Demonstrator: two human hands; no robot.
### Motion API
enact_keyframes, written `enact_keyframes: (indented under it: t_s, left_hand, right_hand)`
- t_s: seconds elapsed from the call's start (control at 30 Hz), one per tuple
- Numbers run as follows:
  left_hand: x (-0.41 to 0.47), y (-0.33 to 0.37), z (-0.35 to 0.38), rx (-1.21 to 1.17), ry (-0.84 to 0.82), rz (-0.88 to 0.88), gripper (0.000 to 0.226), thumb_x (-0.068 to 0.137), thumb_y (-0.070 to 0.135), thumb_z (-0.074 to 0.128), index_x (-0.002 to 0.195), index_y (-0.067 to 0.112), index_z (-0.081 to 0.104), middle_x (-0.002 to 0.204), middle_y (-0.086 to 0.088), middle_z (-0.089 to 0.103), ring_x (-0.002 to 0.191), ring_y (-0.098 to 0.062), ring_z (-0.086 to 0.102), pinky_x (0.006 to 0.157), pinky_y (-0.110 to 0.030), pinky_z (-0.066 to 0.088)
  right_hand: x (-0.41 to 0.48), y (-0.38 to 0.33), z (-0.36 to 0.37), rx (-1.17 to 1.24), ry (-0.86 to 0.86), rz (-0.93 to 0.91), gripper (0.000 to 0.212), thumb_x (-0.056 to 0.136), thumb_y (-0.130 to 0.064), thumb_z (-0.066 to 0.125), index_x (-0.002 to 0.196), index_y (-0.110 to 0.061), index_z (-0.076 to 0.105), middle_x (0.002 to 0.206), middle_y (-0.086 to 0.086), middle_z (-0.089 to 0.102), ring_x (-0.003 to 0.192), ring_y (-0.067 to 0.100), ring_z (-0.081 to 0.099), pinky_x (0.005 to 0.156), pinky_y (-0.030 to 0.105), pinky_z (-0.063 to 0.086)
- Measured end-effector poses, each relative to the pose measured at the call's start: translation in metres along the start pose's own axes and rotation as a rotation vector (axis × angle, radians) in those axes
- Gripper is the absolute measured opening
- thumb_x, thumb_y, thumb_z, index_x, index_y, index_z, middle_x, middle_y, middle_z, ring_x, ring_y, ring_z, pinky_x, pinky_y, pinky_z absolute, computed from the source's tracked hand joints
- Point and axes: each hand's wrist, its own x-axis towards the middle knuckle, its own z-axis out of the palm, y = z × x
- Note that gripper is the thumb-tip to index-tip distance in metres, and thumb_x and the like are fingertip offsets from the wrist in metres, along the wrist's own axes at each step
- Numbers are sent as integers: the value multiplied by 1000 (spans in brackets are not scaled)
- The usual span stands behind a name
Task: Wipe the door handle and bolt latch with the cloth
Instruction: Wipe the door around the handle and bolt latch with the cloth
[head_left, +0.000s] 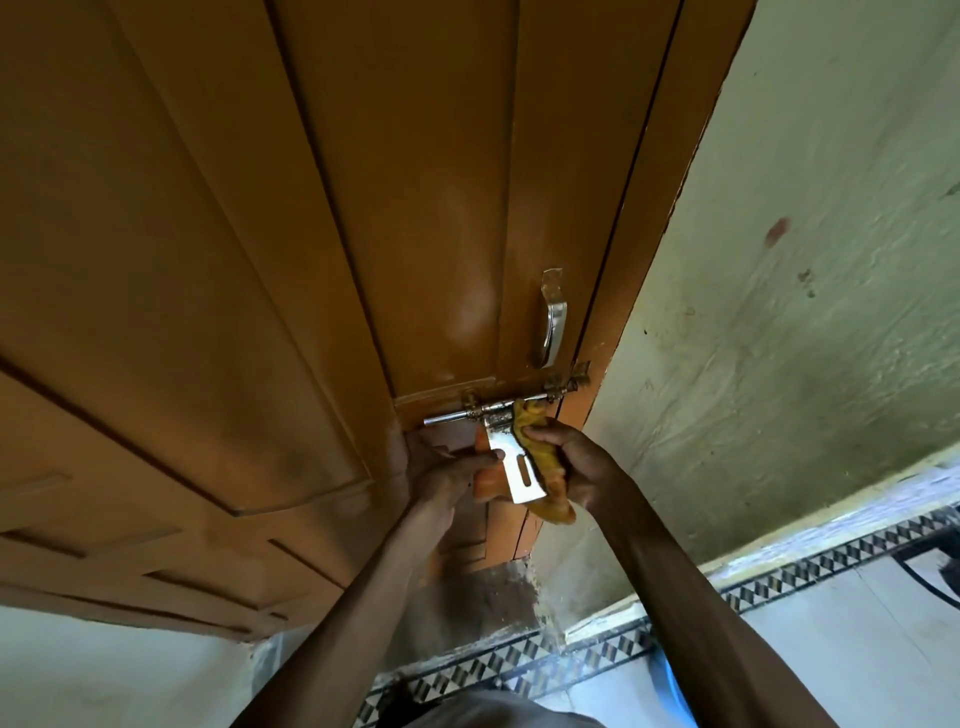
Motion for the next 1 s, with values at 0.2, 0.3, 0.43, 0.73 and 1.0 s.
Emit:
enact_keyframes:
  t_s: [0.2, 0.3, 0.43, 0.73, 1.0]
  left_hand:
    - [8, 1, 3, -15, 147, 275, 45, 59, -16, 88, 78, 16, 63, 92, -12, 71, 83, -23, 67, 69, -27, 53]
    - [8, 2, 7, -11, 65, 286, 42, 64, -21, 82, 81, 13, 64, 76, -2, 74, 72, -15, 70, 73, -31, 54]
    - [8, 4, 6, 22, 6, 264, 38, 71, -20, 78, 97, 4, 64, 87, -9, 71, 85, -22, 67, 72, -29, 55]
    - [7, 9, -1, -14, -81, 226, 35, 75, -18, 75, 94, 11, 67, 89, -6, 75, 85, -20, 70, 83, -34, 55]
    - [7, 2, 0, 35, -55, 271, 30, 76, -17, 75, 92, 8, 69, 77, -2, 75, 76, -14, 69, 65, -22, 56]
  right_hand:
    - [-23, 40, -30, -44, 57, 54, 66, 70, -14, 81, 131, -10, 53, 130, 26, 56, 122, 50, 51, 103, 68, 34]
    - [-33, 51, -34, -32, 73, 25, 74, 62, -10, 85, 128, -4, 53, 115, 25, 62, 108, 44, 59, 101, 62, 40]
    - [-26, 26, -13, 37, 46, 8, 51, 74, -11, 74, 123, -4, 59, 114, 21, 61, 105, 38, 59, 107, 56, 35]
    - [-49, 24, -3, -167, 204, -36, 34, 76, -12, 77, 103, -6, 57, 92, 16, 64, 85, 31, 64, 84, 46, 53]
    - [-67, 24, 13, -810, 735, -348, 25, 79, -42, 69, 89, -23, 56, 88, 5, 72, 82, 26, 68, 84, 40, 54]
